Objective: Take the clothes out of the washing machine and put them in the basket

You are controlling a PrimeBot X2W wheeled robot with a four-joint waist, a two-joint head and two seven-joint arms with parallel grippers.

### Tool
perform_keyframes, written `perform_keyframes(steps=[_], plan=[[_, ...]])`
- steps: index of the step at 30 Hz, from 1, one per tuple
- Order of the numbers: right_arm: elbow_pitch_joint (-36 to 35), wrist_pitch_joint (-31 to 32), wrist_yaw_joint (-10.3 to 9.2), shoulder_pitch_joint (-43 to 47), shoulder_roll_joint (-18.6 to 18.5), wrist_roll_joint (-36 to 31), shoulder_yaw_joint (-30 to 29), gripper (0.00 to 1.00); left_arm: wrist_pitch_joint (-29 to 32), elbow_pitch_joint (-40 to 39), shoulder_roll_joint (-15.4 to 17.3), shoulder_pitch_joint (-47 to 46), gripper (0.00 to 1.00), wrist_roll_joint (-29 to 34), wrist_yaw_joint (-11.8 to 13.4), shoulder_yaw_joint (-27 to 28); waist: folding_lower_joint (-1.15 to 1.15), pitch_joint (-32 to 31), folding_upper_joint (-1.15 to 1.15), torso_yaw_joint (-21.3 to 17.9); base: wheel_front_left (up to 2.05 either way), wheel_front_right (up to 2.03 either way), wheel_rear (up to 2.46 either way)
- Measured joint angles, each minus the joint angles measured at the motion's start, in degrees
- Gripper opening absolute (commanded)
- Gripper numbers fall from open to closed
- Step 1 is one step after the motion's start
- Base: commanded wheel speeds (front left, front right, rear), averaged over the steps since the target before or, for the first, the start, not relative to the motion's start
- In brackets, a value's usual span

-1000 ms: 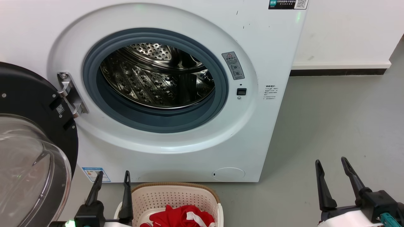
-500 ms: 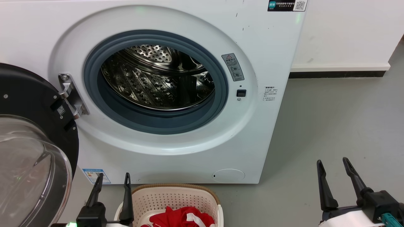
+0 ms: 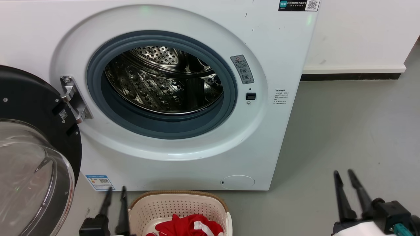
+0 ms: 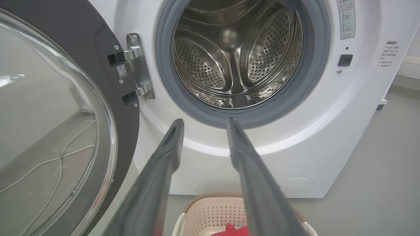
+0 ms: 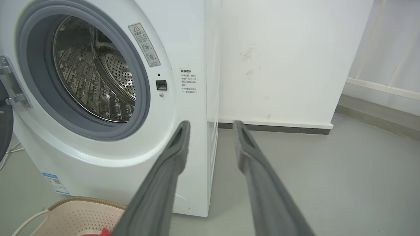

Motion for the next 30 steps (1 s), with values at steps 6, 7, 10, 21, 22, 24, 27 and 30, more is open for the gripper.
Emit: perform_keyframes(steps=[6,7,10,21,22,24,27,30], plan=[[1.65,0.99,0.00,0.69,0.01,4.42,0.00,0.00,1.76,2.30,-0.43,0.17,0.00,-4.32,-0.42,0.62,0.00,0.09,0.00,0.03,0.00,0.00,0.00],[1.74,1.26,0.00,0.67,0.01,5.73,0.00,0.00,2.08,2.44,-0.43,0.05,0.00,-5.49,-0.55,0.74,0.00,0.11,0.00,0.04,0.00,0.00,0.00],[2.03,2.08,0.00,0.52,0.00,9.49,-0.08,0.00,2.74,2.59,-0.44,-0.40,0.00,-9.12,-1.04,0.90,0.00,0.17,0.00,0.07,0.00,0.00,0.00],[2.99,4.77,0.00,-0.69,-0.10,21.91,-0.37,0.00,5.33,3.09,-0.52,-1.82,0.00,-21.34,-2.24,1.51,0.00,0.41,0.00,0.16,0.00,0.00,0.00],[3.12,5.02,0.00,-0.95,-0.12,22.96,-0.40,0.00,5.64,3.13,-0.52,-1.88,0.00,-22.38,-2.42,1.59,0.00,0.43,0.00,0.17,0.00,0.00,0.00],[3.24,5.49,-0.01,-1.64,-0.15,25.09,-0.44,0.00,6.03,3.26,-0.53,-2.25,0.00,-24.36,-2.57,1.79,0.00,0.47,0.00,0.19,0.00,0.00,0.00],[3.50,6.08,-0.01,-1.88,-0.18,28.13,-0.54,0.00,6.71,3.37,-0.55,-2.88,0.00,-27.28,-3.04,2.02,0.00,0.53,0.00,0.21,0.00,0.00,0.00],[3.77,6.79,-0.01,-2.02,-0.21,31.05,-0.63,0.00,7.40,3.59,-0.57,-3.08,0.00,-30.15,-3.15,2.20,0.00,0.59,0.00,0.24,0.00,0.00,0.00]])
